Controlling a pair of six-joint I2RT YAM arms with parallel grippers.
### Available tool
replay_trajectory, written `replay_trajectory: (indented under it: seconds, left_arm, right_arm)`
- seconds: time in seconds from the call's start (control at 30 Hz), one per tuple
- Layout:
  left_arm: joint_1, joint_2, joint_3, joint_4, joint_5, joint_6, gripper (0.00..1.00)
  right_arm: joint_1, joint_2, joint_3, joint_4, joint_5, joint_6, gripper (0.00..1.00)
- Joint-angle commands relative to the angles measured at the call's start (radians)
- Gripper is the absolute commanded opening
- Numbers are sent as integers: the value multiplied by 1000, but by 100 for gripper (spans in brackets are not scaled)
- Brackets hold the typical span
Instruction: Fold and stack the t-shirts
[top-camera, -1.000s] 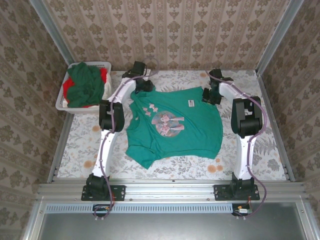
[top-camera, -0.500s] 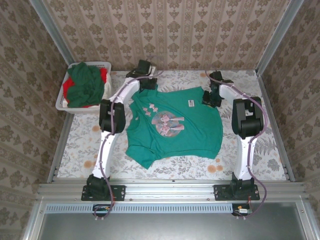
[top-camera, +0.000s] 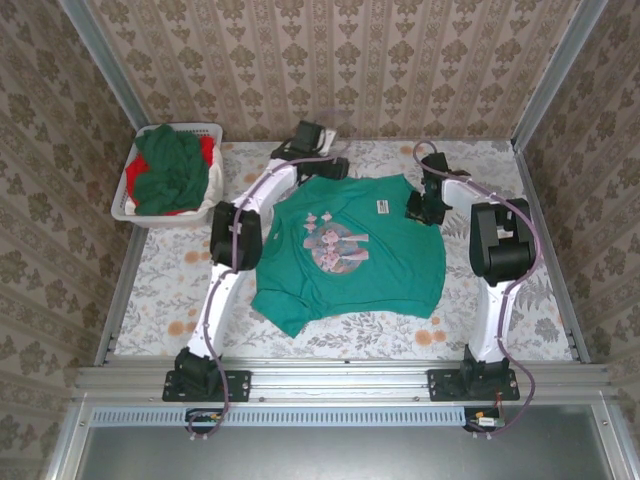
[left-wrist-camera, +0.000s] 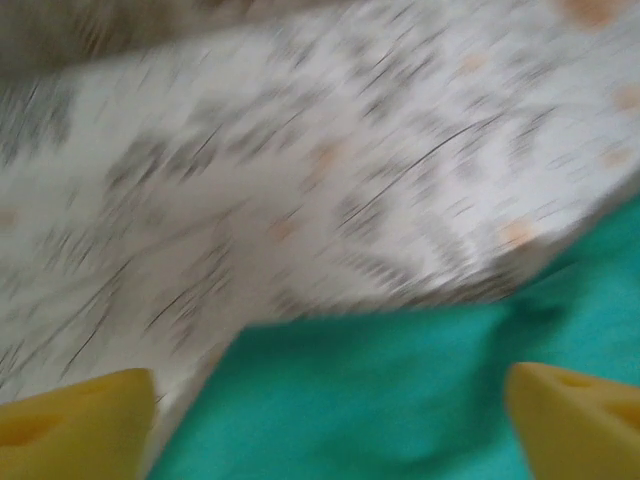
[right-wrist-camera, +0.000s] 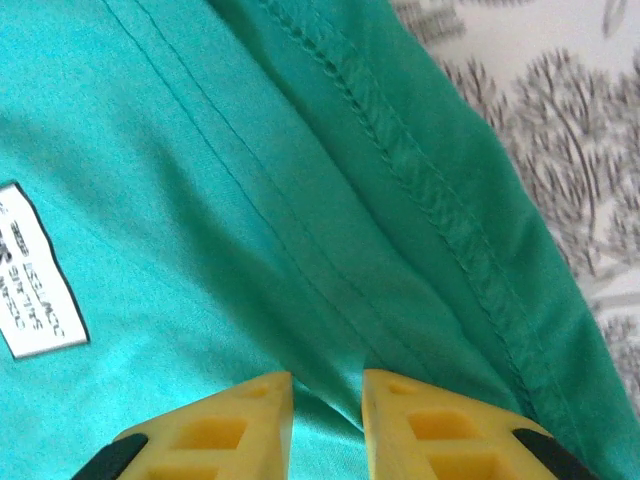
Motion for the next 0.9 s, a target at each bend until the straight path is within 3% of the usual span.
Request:
replay_trajectory:
  seconds: [0.0,0.13,0.3,0.53,0.8,0.87]
  left_arm:
    - [56,-103,-139,46,42,15,100]
    - [55,-40,-71,-118,52,141,100]
    - [55,89,99,-319,-40,199,97]
    - [51,102,118,-421,-278,307,90]
    - [84,125,188,-498,-402,197,90]
    - [107,126,212,-519,-382,167,91]
  right_arm:
    - [5,-78,-64,50,-24,37,27]
    - [26,-122,-121,81,-23,54,28]
    - [53,-169,-156,68,5,62,28]
    - [23,-227,-206,21,108,66,32]
    - [-5,-167,-183,-21,94,70,33]
    - [-7,-157,-185,-30,104,67,33]
